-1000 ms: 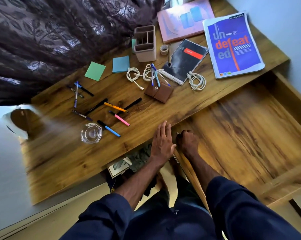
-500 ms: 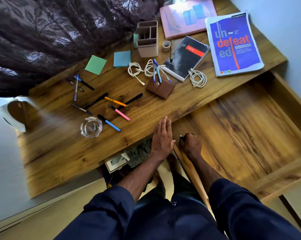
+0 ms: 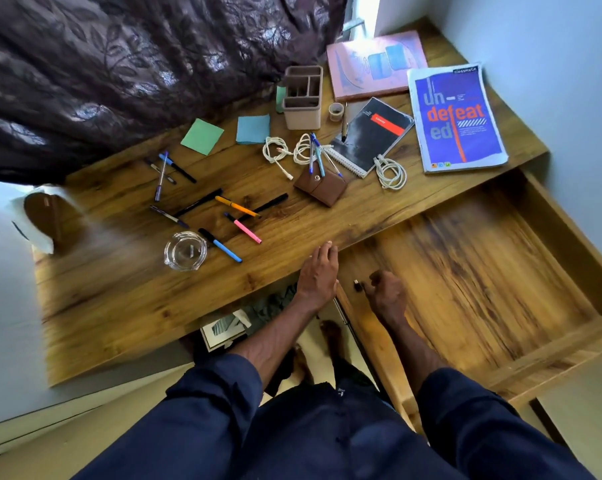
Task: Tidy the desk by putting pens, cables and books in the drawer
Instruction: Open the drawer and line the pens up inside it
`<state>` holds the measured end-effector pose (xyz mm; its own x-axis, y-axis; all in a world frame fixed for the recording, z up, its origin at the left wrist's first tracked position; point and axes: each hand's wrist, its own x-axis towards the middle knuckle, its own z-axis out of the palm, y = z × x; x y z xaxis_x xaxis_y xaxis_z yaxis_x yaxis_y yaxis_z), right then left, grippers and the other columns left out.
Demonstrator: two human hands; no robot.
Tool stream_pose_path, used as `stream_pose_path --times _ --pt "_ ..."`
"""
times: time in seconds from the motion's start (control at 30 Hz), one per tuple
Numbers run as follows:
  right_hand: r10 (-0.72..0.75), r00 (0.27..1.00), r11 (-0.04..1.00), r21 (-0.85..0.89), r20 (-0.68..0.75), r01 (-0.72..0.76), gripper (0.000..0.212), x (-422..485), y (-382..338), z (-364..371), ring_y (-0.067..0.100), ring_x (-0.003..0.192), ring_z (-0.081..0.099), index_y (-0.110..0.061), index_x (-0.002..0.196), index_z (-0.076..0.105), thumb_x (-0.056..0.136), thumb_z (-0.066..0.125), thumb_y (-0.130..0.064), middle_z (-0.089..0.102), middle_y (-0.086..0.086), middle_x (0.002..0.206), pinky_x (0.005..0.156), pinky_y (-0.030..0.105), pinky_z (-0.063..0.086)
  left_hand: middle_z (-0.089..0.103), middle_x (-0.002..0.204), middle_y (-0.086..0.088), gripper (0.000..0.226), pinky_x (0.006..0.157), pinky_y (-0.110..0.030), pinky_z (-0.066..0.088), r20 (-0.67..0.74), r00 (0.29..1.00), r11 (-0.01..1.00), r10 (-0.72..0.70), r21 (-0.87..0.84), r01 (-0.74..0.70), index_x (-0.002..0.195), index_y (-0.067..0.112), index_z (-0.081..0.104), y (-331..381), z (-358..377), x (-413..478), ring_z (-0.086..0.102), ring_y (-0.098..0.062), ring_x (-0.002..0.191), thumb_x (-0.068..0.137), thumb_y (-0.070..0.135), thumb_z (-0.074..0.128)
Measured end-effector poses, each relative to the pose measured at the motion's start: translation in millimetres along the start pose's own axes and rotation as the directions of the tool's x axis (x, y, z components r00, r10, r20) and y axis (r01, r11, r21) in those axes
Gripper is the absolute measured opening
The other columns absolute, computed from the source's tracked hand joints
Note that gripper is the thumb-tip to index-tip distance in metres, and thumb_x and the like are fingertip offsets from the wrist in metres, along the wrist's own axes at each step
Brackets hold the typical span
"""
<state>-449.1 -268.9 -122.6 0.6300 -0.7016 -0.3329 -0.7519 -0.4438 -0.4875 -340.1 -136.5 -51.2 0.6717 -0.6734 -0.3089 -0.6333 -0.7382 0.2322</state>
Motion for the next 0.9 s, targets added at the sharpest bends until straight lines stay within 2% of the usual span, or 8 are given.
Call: stream_pose_path --times 0.1,0.23,0.37,0.47,0.57,0.67,0.77,0.9 --pt "-0.036 0.999 0.999 0.031 -0.027 0.037 0.020 -4 -7 -12 0.017 0.077 0.068 -0.015 0.099 0.074 0.084 0.079 -0.027 0.074 0.003 0.092 0.063 0.025 0.050 0.039 0.154 -0.013 0.073 0.112 -0.036 0.045 -0.013 1.000 0.999 0.007 -0.041 -0.007 0.152 0.007 0.036 -8 -8 -5 0.041 -0.026 0.141 0.089 0.016 0.073" --pt "-0.094 0.994 0.995 0.039 -0.058 0.096 0.016 -14 -24 -23 0.015 0.077 0.067 -0.015 0.098 0.074 0.085 0.077 -0.024 0.074 0.002 0.093 0.060 0.024 0.048 0.045 0.147 -0.012 0.065 0.108 -0.036 0.049 -0.005 0.999 0.996 0.039 -0.083 -0.039 0.145 0.006 0.043 -19 -16 -17 0.047 -0.026 0.134 0.088 0.009 0.073" --pt "-0.201 0.976 0.975 0.081 -0.087 0.208 0.010 -26 -47 -32 0.010 0.070 0.064 -0.021 0.092 0.068 0.086 0.076 -0.026 0.068 -0.003 0.084 0.054 0.019 0.049 0.053 0.138 -0.009 0.057 0.101 -0.035 0.052 -0.023 1.000 0.988 0.016 -0.151 -0.019 0.142 0.011 0.048 -29 -23 -30 0.055 -0.026 0.125 0.089 0.006 0.068" --pt "-0.280 0.955 0.952 0.099 -0.101 0.290 0.011 -32 -65 -33 0.008 0.065 0.064 -0.025 0.087 0.066 0.086 0.075 -0.031 0.067 -0.007 0.078 0.052 0.024 0.053 0.056 0.135 -0.007 0.053 0.091 -0.033 0.055 -0.081 0.997 0.983 -0.006 -0.186 -0.009 0.140 0.013 0.049 -41 -29 -37 0.057 -0.025 0.121 0.090 0.006 0.066" --pt "-0.340 0.933 0.933 0.083 -0.119 0.351 0.013 -38 -87 -32 0.012 0.066 0.064 -0.021 0.086 0.070 0.084 0.076 -0.032 0.070 -0.005 0.079 0.056 0.030 0.054 0.058 0.131 -0.004 0.044 0.081 -0.028 0.051 -0.153 0.987 0.979 -0.039 -0.204 0.007 0.133 0.015 0.055 -56 -37 -44 0.058 -0.022 0.118 0.091 0.010 0.066" --pt "-0.404 0.908 0.908 0.070 -0.112 0.413 0.013 -45 -113 -28 0.016 0.068 0.066 -0.021 0.083 0.071 0.082 0.077 -0.032 0.073 -0.003 0.080 0.058 0.036 0.055 0.059 0.129 -0.001 0.039 0.084 -0.036 0.054 -0.205 0.974 0.967 -0.100 -0.249 0.047 0.126 0.018 0.059 -75 -46 -52 0.061 -0.023 0.114 0.088 0.012 0.066" --pt "-0.432 0.899 0.894 0.092 -0.079 0.438 0.012 -51 -136 -21 0.014 0.067 0.067 -0.022 0.085 0.073 0.082 0.078 -0.032 0.074 -0.004 0.079 0.059 0.037 0.056 0.062 0.122 -0.001 0.035 0.087 -0.037 0.055 -0.271 0.947 0.953 -0.172 -0.290 0.090 0.118 0.019 0.061 -96 -51 -60 0.061 -0.024 0.111 0.085 0.009 0.066" --pt "-0.499 0.864 0.856 0.113 -0.069 0.504 0.009 -57 -164 -12 0.009 0.068 0.068 -0.024 0.088 0.072 0.084 0.076 -0.031 0.073 -0.006 0.080 0.061 0.037 0.059 0.066 0.114 -0.003 0.022 0.082 -0.031 0.048 -0.360 0.851 0.873 -0.383 -0.442 0.206 0.110 0.016 0.064 -120 -58 -76 0.060 -0.022 0.108 0.089 0.010 0.063"
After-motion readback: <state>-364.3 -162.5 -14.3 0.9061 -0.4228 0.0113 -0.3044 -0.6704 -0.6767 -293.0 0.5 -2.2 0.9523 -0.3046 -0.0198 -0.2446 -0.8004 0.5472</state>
